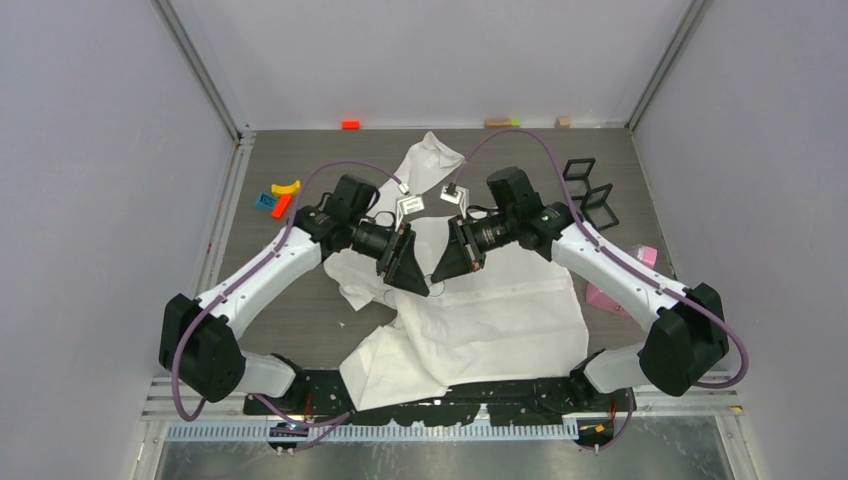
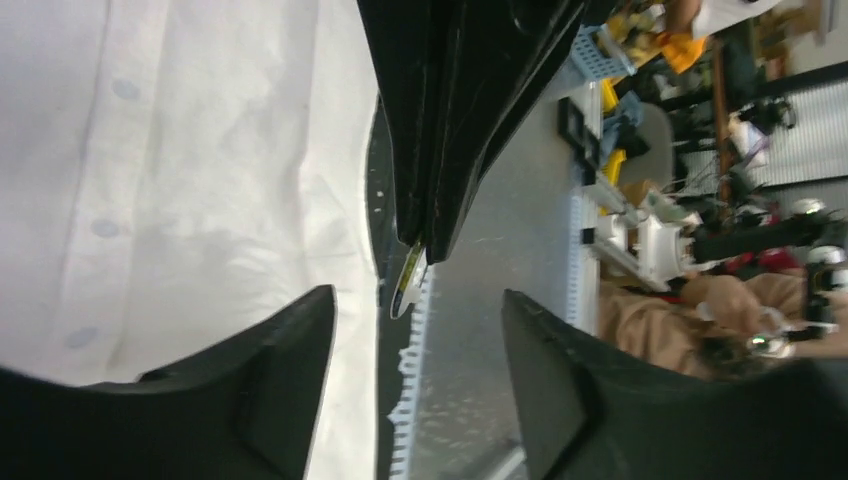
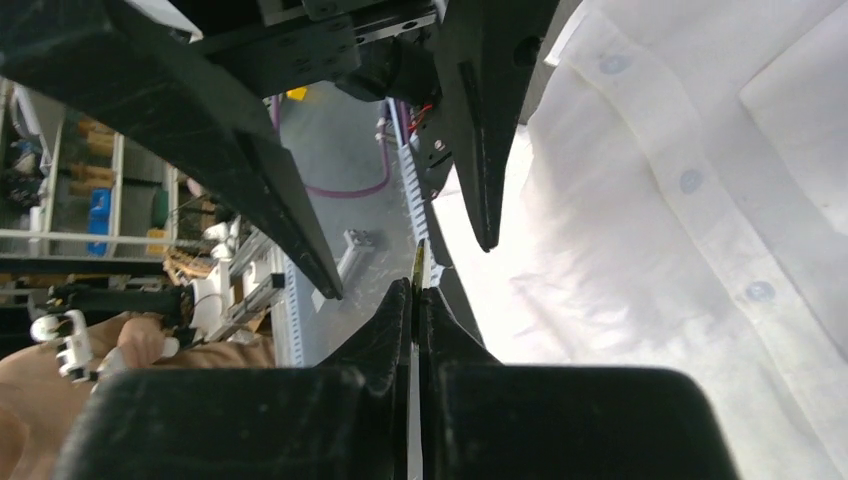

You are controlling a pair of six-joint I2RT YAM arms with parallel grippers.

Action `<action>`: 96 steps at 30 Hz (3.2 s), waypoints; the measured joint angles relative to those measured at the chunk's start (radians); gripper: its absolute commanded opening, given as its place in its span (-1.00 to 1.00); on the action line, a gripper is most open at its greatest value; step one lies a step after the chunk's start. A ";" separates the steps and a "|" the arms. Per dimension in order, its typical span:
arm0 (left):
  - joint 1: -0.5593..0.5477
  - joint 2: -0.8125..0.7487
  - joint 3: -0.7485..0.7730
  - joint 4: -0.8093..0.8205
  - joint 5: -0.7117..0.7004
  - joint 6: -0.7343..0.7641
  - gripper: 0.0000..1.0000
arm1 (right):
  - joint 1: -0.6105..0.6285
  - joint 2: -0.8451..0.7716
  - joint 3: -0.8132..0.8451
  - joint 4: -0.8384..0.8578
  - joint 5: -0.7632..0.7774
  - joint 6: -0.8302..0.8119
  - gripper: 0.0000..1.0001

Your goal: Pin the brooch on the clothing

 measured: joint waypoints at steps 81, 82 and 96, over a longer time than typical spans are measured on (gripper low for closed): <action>0.170 -0.169 -0.120 0.493 0.102 -0.369 -1.00 | -0.042 -0.194 -0.327 1.027 0.158 0.660 0.08; 0.170 -0.169 -0.120 0.492 0.103 -0.368 -1.00 | -0.037 -0.192 -0.327 1.024 0.155 0.657 -0.03; 0.171 -0.166 -0.120 0.491 0.108 -0.357 -1.00 | -0.017 -0.149 -0.320 0.982 0.163 0.638 -0.80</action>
